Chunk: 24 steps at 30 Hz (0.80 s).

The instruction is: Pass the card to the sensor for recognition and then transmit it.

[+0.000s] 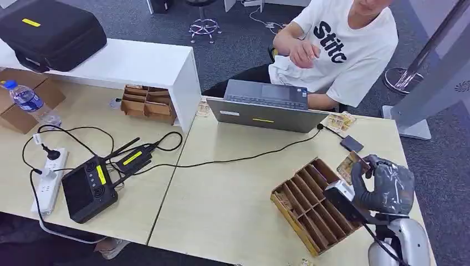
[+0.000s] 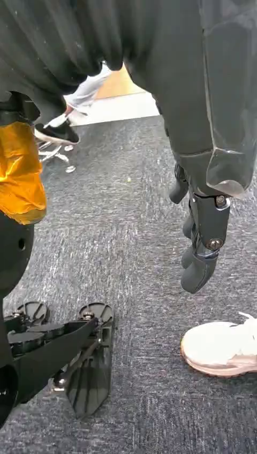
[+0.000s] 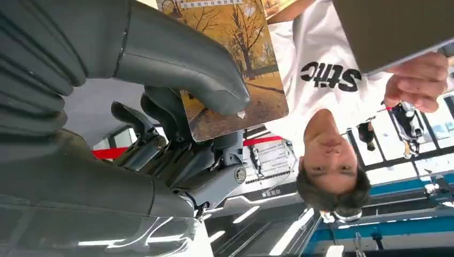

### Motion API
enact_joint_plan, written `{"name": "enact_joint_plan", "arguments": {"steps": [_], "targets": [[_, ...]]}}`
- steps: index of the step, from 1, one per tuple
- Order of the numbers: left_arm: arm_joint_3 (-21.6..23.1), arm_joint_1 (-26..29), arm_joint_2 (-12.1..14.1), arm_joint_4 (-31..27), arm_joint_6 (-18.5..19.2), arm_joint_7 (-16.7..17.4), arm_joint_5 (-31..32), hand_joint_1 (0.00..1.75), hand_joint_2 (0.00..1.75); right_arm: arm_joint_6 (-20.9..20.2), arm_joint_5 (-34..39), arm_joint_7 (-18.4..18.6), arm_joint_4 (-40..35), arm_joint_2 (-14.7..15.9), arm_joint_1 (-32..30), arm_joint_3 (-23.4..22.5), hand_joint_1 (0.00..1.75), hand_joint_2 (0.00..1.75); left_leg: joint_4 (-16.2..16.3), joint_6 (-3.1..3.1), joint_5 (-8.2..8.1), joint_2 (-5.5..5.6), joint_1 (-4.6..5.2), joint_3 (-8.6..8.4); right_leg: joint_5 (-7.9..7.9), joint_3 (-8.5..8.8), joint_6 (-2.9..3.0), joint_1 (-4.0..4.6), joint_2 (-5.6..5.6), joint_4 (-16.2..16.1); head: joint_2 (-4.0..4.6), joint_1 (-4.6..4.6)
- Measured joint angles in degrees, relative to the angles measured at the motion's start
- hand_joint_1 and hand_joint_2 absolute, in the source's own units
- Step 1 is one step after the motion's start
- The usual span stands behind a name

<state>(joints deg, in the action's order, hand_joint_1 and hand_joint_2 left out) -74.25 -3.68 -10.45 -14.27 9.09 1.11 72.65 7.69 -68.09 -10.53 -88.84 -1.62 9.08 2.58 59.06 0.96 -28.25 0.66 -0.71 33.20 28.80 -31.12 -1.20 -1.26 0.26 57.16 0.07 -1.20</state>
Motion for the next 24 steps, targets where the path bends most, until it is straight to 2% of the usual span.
{"name": "enact_joint_plan", "arguments": {"steps": [5,7,10,17,21,24], "targets": [[0.87,-0.44,0.77,0.00,1.07,0.22,1.62,0.00,1.75,-1.55,-4.13,6.36,14.37,0.11,14.55,3.58,1.75,1.75,0.01,0.07,0.21,-0.03,0.00,-0.03,-0.20,-0.03,0.03,0.00,0.06,0.05,0.00,0.02],[1.25,-0.60,0.96,0.00,1.25,0.46,1.99,0.00,1.75,-1.51,-5.29,7.67,21.98,0.07,20.81,4.24,1.75,1.75,0.01,0.02,0.27,0.05,0.00,-0.01,-0.22,-0.03,0.03,0.00,-0.03,0.05,0.00,0.02],[1.64,-0.59,1.11,0.02,1.40,0.63,2.14,0.00,1.75,-1.48,-5.79,8.28,29.56,-0.11,26.41,5.00,1.75,1.75,0.02,0.07,0.35,0.23,-0.02,-0.30,-0.23,-0.06,0.03,0.01,-0.19,0.08,0.00,0.02],[2.05,-0.59,1.20,0.02,1.42,0.66,2.45,0.00,1.75,-1.35,-6.55,8.96,37.52,-1.00,30.71,5.51,1.75,1.75,0.02,0.07,0.34,0.24,-0.01,-0.23,-0.22,-0.12,0.04,0.00,-0.20,0.11,0.00,0.00],[2.10,-0.58,1.22,0.02,1.42,0.66,2.51,0.00,1.75,-0.79,-7.32,9.15,40.01,-1.33,31.77,5.50,1.62,1.75,0.01,0.07,0.34,0.24,-0.01,-0.22,-0.22,-0.13,0.04,0.00,-0.19,0.11,0.00,0.02],[2.12,-0.58,1.20,0.02,1.57,0.66,2.62,0.00,1.75,-0.28,-7.87,9.04,41.15,-1.53,32.37,5.51,1.62,1.75,0.02,0.07,0.34,0.22,-0.01,-0.23,-0.23,-0.13,0.04,0.00,-0.19,0.11,0.00,0.00]]}}
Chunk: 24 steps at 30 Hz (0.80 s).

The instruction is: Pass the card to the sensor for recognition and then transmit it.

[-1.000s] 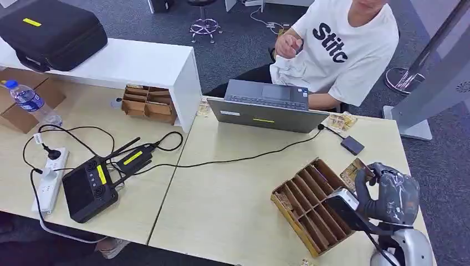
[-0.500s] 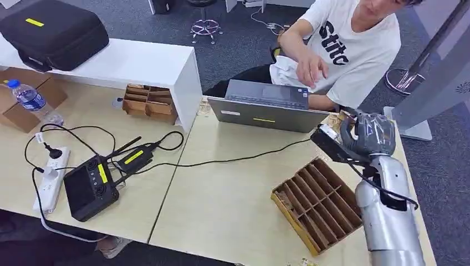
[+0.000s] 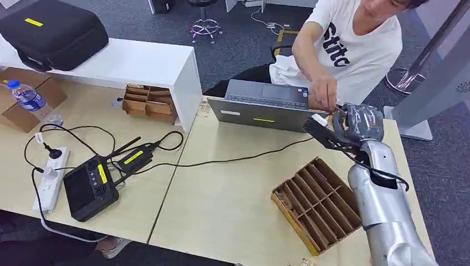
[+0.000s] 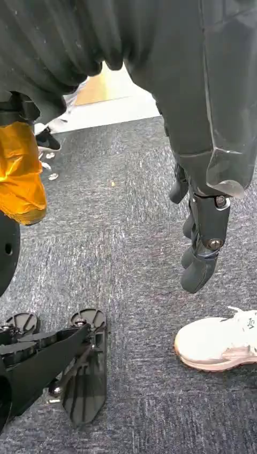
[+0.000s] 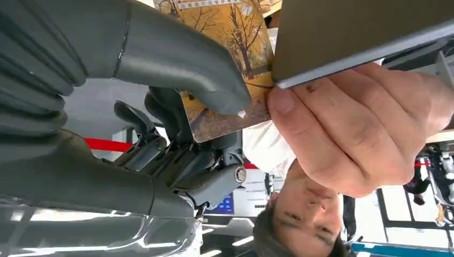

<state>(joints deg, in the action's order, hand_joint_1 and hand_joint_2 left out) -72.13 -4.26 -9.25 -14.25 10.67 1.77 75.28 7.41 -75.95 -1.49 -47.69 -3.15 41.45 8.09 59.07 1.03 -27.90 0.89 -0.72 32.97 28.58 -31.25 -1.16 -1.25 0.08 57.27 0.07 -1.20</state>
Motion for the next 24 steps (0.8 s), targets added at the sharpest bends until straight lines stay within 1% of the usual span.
{"name": "enact_joint_plan", "arguments": {"steps": [5,6,7,24], "targets": [[0.02,0.01,0.02,0.00,0.00,0.00,0.02,0.00,1.75,0.07,-0.28,-0.24,1.13,-0.33,0.63,0.00,1.45,1.75,0.00,0.00,0.00,0.03,0.00,0.00,0.00,0.00,0.00,0.00,-0.02,0.00,0.00,0.02],[0.04,0.01,0.00,0.00,0.00,0.00,0.09,0.00,1.75,0.07,-0.33,-0.24,1.31,-0.46,0.73,0.00,1.29,1.75,0.00,0.00,0.00,0.03,0.00,0.01,0.00,0.00,0.00,0.00,-0.02,0.01,0.00,0.00],[0.07,0.00,0.00,0.00,0.00,0.00,0.13,0.00,1.75,0.09,-0.63,-0.22,1.48,-0.48,0.82,0.00,0.00,1.75,0.00,0.00,0.00,0.03,0.00,0.01,0.00,0.00,0.00,0.00,-0.02,0.01,0.00,0.00],[0.39,0.02,0.00,0.00,0.02,0.00,0.20,0.00,1.75,1.00,-1.20,-0.72,2.14,-1.44,1.11,-0.02,0.00,1.75,0.00,0.02,0.02,0.01,0.00,0.00,0.00,-0.02,0.00,0.00,0.00,0.01,0.00,0.00]]}}
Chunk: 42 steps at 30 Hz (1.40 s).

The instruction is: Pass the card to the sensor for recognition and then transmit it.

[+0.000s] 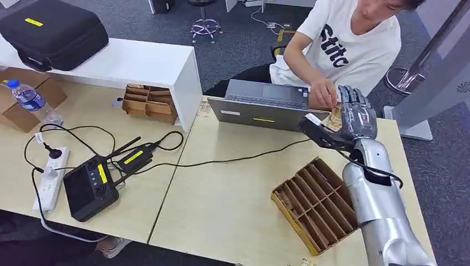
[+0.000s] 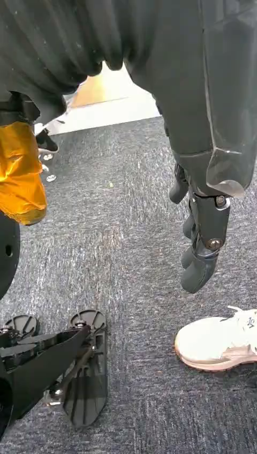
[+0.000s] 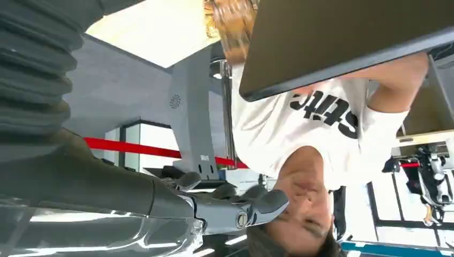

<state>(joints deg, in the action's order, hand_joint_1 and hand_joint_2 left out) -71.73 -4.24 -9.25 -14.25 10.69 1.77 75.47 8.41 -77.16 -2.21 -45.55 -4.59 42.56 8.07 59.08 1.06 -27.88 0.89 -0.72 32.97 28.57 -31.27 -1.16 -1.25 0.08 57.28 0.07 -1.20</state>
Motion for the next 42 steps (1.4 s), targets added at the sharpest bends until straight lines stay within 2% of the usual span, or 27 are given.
{"name": "enact_joint_plan", "arguments": {"steps": [5,8,11,14,18,21,24,26,29,32,34,37,42], "targets": [[0.00,0.02,-0.11,0.00,-0.22,0.00,-0.57,0.00,1.75,1.20,0.18,-1.88,-3.06,0.02,-1.62,0.00,0.00,1.75,0.01,0.00,0.00,0.00,0.00,0.00,0.00,-0.03,0.00,0.00,0.00,-0.01,0.00,0.00],[0.00,0.09,-0.17,0.00,-0.61,0.00,-1.16,0.00,1.75,1.40,1.81,-3.50,-8.68,0.87,-4.53,0.02,0.00,1.75,0.01,0.00,0.00,0.02,0.00,0.00,0.00,-0.05,0.00,0.00,-0.01,-0.02,0.00,0.00],[-0.04,0.26,-0.26,0.00,-1.12,0.00,-1.97,0.00,1.75,1.53,4.57,-4.33,-17.52,3.11,-9.06,0.00,0.00,1.75,0.02,-0.01,-0.02,0.04,0.01,0.01,0.01,-0.07,0.00,0.00,-0.04,-0.07,0.00,-0.04],[-0.13,0.48,-0.48,0.00,-1.40,0.00,-2.60,0.00,1.75,1.53,8.58,-4.13,-25.91,6.91,-13.95,-1.67,0.00,1.75,0.03,-0.03,-0.03,0.15,0.02,0.02,0.03,-0.04,-0.02,-0.01,-0.18,-0.14,0.00,0.02],[-0.76,1.05,-0.55,0.00,-2.10,-0.20,-3.45,0.00,1.75,-0.64,24.83,-8.14,-33.27,11.68,-19.23,-11.95,0.00,1.75,0.05,-0.13,-0.10,0.23,0.05,0.08,0.00,0.03,-0.07,-0.04,-0.25,-0.24,0.00,0.02],[-1.18,1.15,-0.46,0.00,-2.58,-0.35,-3.85,0.00,1.75,-5.03,37.21,-12.29,-35.74,14.14,-22.46,-23.80,0.00,1.75,0.07,-0.17,-0.12,0.33,0.09,0.10,0.01,0.07,-0.09,-0.07,-0.36,-0.27,0.00,0.00],[-1.75,1.18,-0.44,0.00,-2.97,-0.35,-4.09,0.00,1.75,-8.85,42.75,-15.04,-36.79,15.34,-24.69,-33.54,0.00,1.75,0.07,-0.20,-0.14,0.32,0.09,0.16,0.01,0.06,-0.10,-0.07,-0.36,-0.27,0.00,0.02],[-1.99,1.12,-0.41,0.00,-2.99,-0.35,-4.13,0.00,1.75,-9.68,42.84,-15.50,-37.44,15.67,-25.67,-37.67,0.00,1.75,0.07,-0.20,-0.15,0.19,0.09,0.13,0.01,0.02,-0.10,-0.06,-0.24,-0.26,0.00,0.00],[-2.03,1.06,-0.42,0.00,-3.04,-0.35,-4.15,0.00,1.75,-10.05,42.34,-15.43,-38.08,15.76,-26.32,-41.07,0.00,1.75,0.05,-0.20,-0.14,0.18,0.08,0.06,0.01,-0.02,-0.09,-0.05,-0.23,-0.25,0.00,0.00],[-2.29,1.01,-0.42,0.00,-3.32,-0.39,-4.29,0.00,1.75,-10.54,46.04,-13.88,-38.45,15.87,-27.30,-44.33,0.00,1.75,0.04,-0.19,-0.13,0.19,0.06,0.01,0.03,0.01,-0.09,-0.04,-0.24,-0.25,0.00,0.00],[-2.49,1.07,-0.42,0.00,-3.54,-0.48,-4.44,0.00,1.75,-12.75,52.36,-13.66,-38.27,16.15,-28.51,-48.49,0.00,1.75,0.03,-0.19,-0.13,0.32,0.06,0.04,0.04,0.03,-0.09,-0.05,-0.36,-0.25,0.00,0.00],[-2.73,1.08,-0.37,0.00,-3.80,-0.52,-4.61,0.00,1.75,-18.13,64.27,-13.93,-36.93,16.28,-30.18,-55.26,0.00,1.75,0.02,-0.18,-0.15,0.31,0.06,0.09,0.06,0.03,-0.11,-0.05,-0.34,-0.25,0.00,0.00],[-3.45,1.13,-0.20,0.00,-3.80,-1.25,-4.92,0.00,1.75,-26.36,81.19,-14.65,-30.33,16.31,-34.61,-67.39,0.00,1.75,0.02,-0.30,-0.24,0.37,0.08,0.10,0.16,0.07,-0.23,-0.07,-0.41,-0.28,0.00,0.00]]}}
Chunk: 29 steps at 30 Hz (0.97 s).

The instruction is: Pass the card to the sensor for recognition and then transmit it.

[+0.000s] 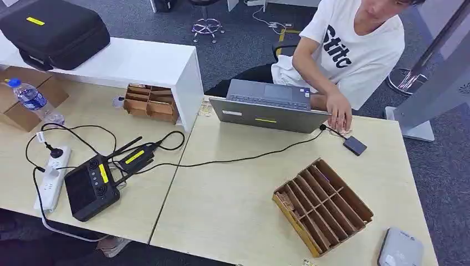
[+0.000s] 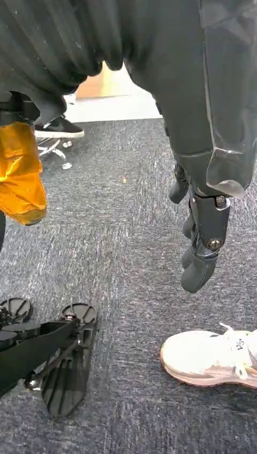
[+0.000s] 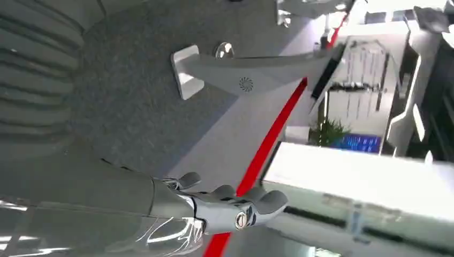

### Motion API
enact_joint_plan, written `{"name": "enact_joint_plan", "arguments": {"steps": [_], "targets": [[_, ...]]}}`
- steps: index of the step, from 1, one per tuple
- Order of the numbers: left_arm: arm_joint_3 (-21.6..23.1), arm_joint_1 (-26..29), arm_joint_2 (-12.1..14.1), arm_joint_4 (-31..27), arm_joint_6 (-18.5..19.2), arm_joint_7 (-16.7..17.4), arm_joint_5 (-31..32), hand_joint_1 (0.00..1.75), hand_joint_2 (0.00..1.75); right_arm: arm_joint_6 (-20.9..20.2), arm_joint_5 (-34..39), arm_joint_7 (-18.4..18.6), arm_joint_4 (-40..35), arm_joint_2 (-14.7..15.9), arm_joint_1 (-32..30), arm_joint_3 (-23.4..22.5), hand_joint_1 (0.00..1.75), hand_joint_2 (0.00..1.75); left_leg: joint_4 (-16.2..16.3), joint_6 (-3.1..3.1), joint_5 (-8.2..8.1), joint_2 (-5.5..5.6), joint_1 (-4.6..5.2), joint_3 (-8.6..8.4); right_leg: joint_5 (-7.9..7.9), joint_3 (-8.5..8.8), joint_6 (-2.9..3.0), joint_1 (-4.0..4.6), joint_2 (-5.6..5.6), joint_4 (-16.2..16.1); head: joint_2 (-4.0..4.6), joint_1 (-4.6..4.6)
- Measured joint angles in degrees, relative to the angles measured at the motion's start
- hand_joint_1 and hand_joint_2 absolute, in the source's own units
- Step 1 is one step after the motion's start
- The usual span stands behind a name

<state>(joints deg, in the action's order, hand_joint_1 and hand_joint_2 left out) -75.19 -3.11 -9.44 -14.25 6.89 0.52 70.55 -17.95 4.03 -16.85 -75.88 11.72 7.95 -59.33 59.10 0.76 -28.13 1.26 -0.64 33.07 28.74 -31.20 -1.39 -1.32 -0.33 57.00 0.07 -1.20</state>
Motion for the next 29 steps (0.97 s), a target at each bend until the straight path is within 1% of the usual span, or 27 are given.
{"name": "enact_joint_plan", "arguments": {"steps": [2,4,8,9,11,12,14,16,17,19,20,22,23,25,29], "targets": [[-0.07,-0.02,0.09,0.00,0.02,-0.22,-0.02,0.00,1.75,-1.44,3.66,-0.35,3.15,-0.02,-1.60,-3.87,0.00,1.75,0.00,-0.03,-0.04,-0.02,0.01,0.01,0.00,0.01,0.00,0.00,0.01,0.00,0.00,-0.02],[-0.13,-0.02,0.13,0.00,0.02,-0.39,-0.02,0.00,1.75,-1.96,4.33,-0.59,5.39,-0.04,-2.79,-6.59,0.00,1.75,-0.01,-0.01,-0.05,-0.12,0.01,0.00,0.01,-0.02,0.01,-0.01,0.11,0.01,0.00,-0.02],[-0.31,-0.12,0.15,0.00,0.02,-0.48,-0.02,0.00,1.75,-2.16,4.47,-0.61,7.80,-0.04,-3.45,-9.15,0.00,1.75,-0.01,-0.01,-0.05,-0.32,0.00,-0.10,0.00,-0.03,0.01,0.00,0.30,0.02,0.00,0.00],[-0.35,-0.12,0.15,0.00,0.02,-0.48,0.00,0.00,1.75,-0.73,4.23,-0.14,8.30,-0.04,-3.51,-9.63,0.00,1.75,-0.01,-0.01,-0.05,-0.34,0.00,-0.13,0.00,-0.03,0.01,0.00,0.31,0.02,0.00,-0.02],[-0.35,-0.13,0.15,0.00,0.02,-0.61,0.20,0.00,1.75,4.20,3.40,0.50,10.10,-0.04,-3.54,-10.74,0.00,1.75,-0.01,-0.01,-0.04,-0.32,-0.01,-0.15,0.00,-0.04,0.01,0.01,0.28,0.01,0.00,0.00],[-0.35,-0.10,0.17,0.00,0.02,-0.63,0.33,0.00,1.75,6.90,2.90,0.16,11.76,-0.04,-3.59,-11.44,0.00,1.75,-0.01,-0.01,-0.05,-0.29,-0.02,-0.16,0.01,-0.02,0.01,0.02,0.25,0.01,0.00,0.02],[-0.35,-0.06,0.22,0.00,0.04,-0.63,0.57,0.00,1.75,9.90,2.91,-1.09,15.87,-0.11,-3.75,-12.64,0.00,1.75,-0.01,-0.01,-0.05,-0.32,-0.01,-0.16,0.01,0.06,0.01,0.01,0.28,0.02,0.00,0.00],[-0.35,-0.11,0.31,0.00,0.20,-0.66,0.68,0.00,1.75,10.96,4.91,-2.06,20.18,-0.11,-3.74,-13.92,0.00,1.75,-0.02,-0.01,-0.05,-0.36,-0.01,-0.17,0.00,0.05,0.01,0.01,0.34,0.02,0.00,0.00],[-0.35,-0.13,0.39,0.00,0.31,-0.68,0.88,0.00,1.75,10.80,7.12,-2.36,22.76,-0.11,-3.73,-14.84,0.00,1.75,-0.02,-0.01,-0.05,-0.36,-0.01,-0.17,0.01,0.05,0.01,0.02,0.35,0.02,0.00,0.00],[-0.35,-0.08,0.59,0.00,0.85,-0.85,1.31,0.00,1.75,8.96,13.42,-2.16,28.44,-0.02,-3.67,-16.90,0.00,1.75,-0.02,-0.01,-0.05,-0.36,-0.02,-0.17,0.01,0.04,0.02,0.02,0.34,0.02,0.00,0.02],[-0.35,-0.08,0.63,0.00,1.07,-0.98,1.44,0.00,1.75,10.03,14.48,-2.73,31.47,0.00,-3.65,-17.82,0.00,1.75,-0.02,-0.01,-0.05,-0.34,-0.02,-0.16,0.01,0.06,0.02,0.02,0.32,0.02,0.00,-0.02],[-0.35,-0.03,0.72,0.00,1.51,-1.09,1.44,0.00,1.75,14.29,12.67,-4.61,36.29,0.07,-3.77,-18.13,0.00,1.75,-0.03,-0.01,-0.05,-0.34,-0.01,-0.15,0.01,0.05,0.02,0.01,0.32,0.03,0.00,-0.02],[-0.35,-0.03,0.72,0.00,1.51,-1.09,1.44,0.00,1.75,15.35,12.09,-5.31,38.08,0.07,-3.77,-18.13,0.00,1.75,-0.04,-0.01,-0.05,-0.36,0.00,-0.16,0.01,0.04,0.02,0.00,0.35,0.03,0.00,-0.02],[-0.35,-0.08,0.72,0.00,1.49,-1.14,1.44,0.00,1.75,16.20,11.53,-5.92,40.92,0.11,-3.74,-18.13,0.00,1.75,-0.04,-0.01,-0.05,-0.42,-0.01,-0.18,0.01,0.04,0.02,0.01,0.41,0.03,0.00,0.00],[-0.35,-0.03,0.68,0.00,1.49,-1.14,1.44,0.00,1.75,16.64,11.33,-6.14,44.54,0.72,-3.63,-18.13,0.00,1.75,-0.03,-0.01,-0.05,-0.41,-0.01,-0.18,0.01,0.07,0.02,0.01,0.38,0.03,0.00,0.00]]}}
